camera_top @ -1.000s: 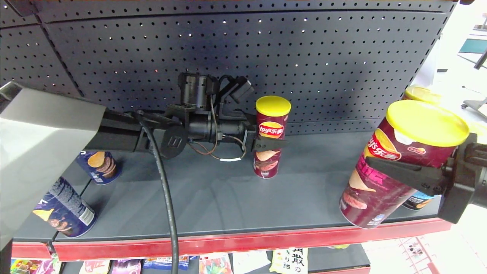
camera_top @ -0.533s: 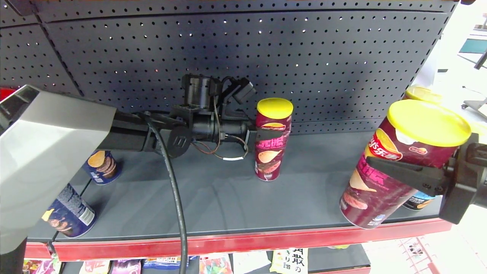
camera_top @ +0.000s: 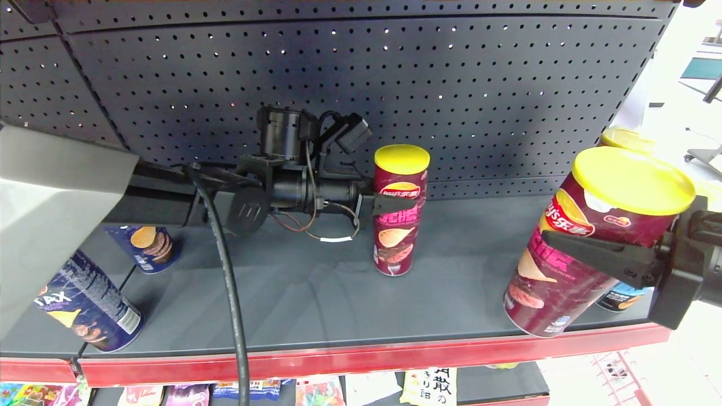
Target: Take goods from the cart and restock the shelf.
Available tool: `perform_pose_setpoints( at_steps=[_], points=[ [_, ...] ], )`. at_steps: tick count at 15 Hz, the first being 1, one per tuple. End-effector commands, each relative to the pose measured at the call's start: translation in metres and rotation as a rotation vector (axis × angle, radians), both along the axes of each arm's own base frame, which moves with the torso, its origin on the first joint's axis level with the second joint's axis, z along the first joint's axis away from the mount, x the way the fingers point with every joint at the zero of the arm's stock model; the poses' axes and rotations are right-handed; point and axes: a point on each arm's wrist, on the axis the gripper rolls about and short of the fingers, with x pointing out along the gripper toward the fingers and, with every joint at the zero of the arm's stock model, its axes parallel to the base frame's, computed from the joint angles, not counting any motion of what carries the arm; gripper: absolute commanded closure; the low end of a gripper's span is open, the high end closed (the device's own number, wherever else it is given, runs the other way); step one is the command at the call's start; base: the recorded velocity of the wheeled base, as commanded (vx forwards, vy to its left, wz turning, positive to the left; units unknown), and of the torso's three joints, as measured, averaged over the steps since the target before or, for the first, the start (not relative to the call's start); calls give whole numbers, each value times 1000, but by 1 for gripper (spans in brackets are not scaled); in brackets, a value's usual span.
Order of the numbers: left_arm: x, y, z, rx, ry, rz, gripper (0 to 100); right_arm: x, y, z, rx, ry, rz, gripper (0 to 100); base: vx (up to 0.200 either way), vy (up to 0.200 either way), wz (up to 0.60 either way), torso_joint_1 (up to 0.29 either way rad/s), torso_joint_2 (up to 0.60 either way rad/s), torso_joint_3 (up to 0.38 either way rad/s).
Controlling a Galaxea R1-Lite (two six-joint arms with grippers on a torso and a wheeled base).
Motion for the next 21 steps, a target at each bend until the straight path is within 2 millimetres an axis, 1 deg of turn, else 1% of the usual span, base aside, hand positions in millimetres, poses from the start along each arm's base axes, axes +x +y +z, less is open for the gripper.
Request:
perform_pose_setpoints(
  at_steps=[1,2,3,4,5,7,8,9,13,16,17,21],
  points=[
    [-28,7,17,-7,-11,-20,100,1,0,-1,-2,3,1,100,0,0,0,0,0,0],
    [-34,7,19,-6,-11,-23,100,1,1,-1,-4,3,1,100,0,0,0,0,0,0],
    [-45,12,18,3,1,-27,100,1,1,-1,-3,2,1,100,0,0,0,0,0,0],
    [-53,16,15,15,17,-22,100,1,1,-1,-3,2,0,100,0,0,0,0,0,0],
    [-54,17,14,19,21,-21,100,1,0,0,-1,2,-1,100,0,0,0,0,0,0],
    [-71,28,5,48,56,-7,100,1,1,1,-2,-1,0,100,0,0,0,0,0,0],
    [-73,29,4,52,62,-7,100,1,1,0,-3,2,0,100,0,0,0,0,0,0],
    [-81,31,0,62,75,-15,100,2,1,-1,-5,5,0,100,0,0,0,0,0,0],
    [-82,31,-11,51,50,-1,100,2,1,0,-4,3,0,100,0,0,0,0,0,0],
    [-81,31,-12,53,47,9,100,2,1,0,-3,2,0,100,0,0,0,0,0,0],
    [-81,27,-14,60,48,16,100,2,1,0,-3,2,0,100,0,0,0,0,0,0],
    [-87,22,-16,53,28,22,100,4,2,1,-4,-1,0,100,0,0,0,0,0,0]
  ],
)
